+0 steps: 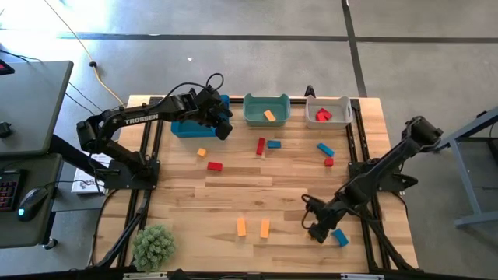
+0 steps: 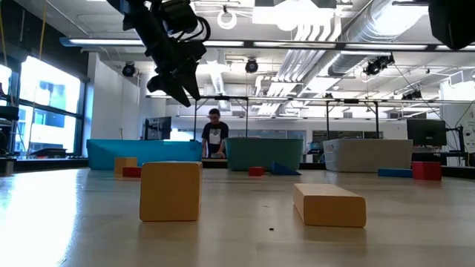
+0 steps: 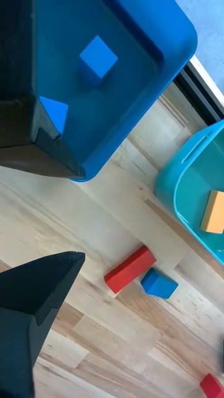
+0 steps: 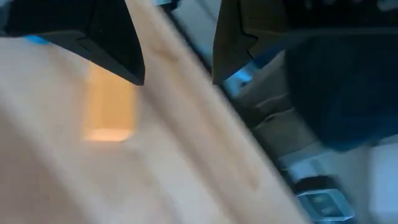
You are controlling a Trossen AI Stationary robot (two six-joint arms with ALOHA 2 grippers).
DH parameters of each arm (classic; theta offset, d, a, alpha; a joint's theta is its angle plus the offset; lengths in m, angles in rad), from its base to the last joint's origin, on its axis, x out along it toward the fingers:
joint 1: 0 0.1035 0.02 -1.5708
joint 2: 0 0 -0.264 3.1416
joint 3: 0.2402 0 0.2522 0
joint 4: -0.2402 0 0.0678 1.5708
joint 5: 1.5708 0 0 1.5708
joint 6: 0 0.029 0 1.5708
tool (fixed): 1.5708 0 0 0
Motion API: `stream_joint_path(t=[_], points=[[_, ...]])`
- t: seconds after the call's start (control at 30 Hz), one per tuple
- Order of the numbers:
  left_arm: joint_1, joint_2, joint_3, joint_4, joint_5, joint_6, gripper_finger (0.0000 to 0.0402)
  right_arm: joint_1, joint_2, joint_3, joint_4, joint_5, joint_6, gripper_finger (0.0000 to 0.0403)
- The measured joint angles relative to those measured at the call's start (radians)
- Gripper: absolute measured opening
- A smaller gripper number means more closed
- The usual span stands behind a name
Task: Sort & place blocks by color
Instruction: Put the yellow block into the green bin
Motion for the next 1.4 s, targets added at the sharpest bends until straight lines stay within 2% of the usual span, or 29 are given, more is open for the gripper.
stream_joint_path(t=[0.1, 0.23, 0.57, 0.73, 1.0, 1.13, 1.4], points=[[0.0, 0.0, 0.0, 0.0, -0.003, 0.0, 0.0195, 0.0, 0.037, 0.0, 0.086, -0.031, 0.042, 0.0174], [0.0, 0.0, 0.0, 0.001, -0.004, 0.0, 0.0195, 0.0, 0.064, 0.0, 0.108, -0.057, 0.092, 0.0172], [0.0, 0.0, 0.0, 0.001, -0.004, 0.0, 0.0195, 0.006, 0.065, 0.0, -0.079, -0.037, 0.096, 0.0144], [0.0, 0.0, 0.0, 0.001, -0.004, 0.0, 0.0195, 0.006, 0.065, 0.0, -0.086, 0.023, 0.097, 0.0142], [0.0, 0.0, 0.0, 0.0, -0.004, 0.0, 0.0195, 0.007, 0.064, 0.0, -0.088, 0.021, 0.072, 0.0143], [0.0, 0.0, 0.0, 0.001, -0.004, 0.0, 0.0195, 0.017, 0.064, 0.0, -0.101, 0.023, 0.065, 0.0159], [0.0, 0.0, 0.0, 0.001, -0.004, 0.0, 0.0195, 0.057, 0.064, 0.0, -0.112, 0.056, 0.097, 0.0233]])
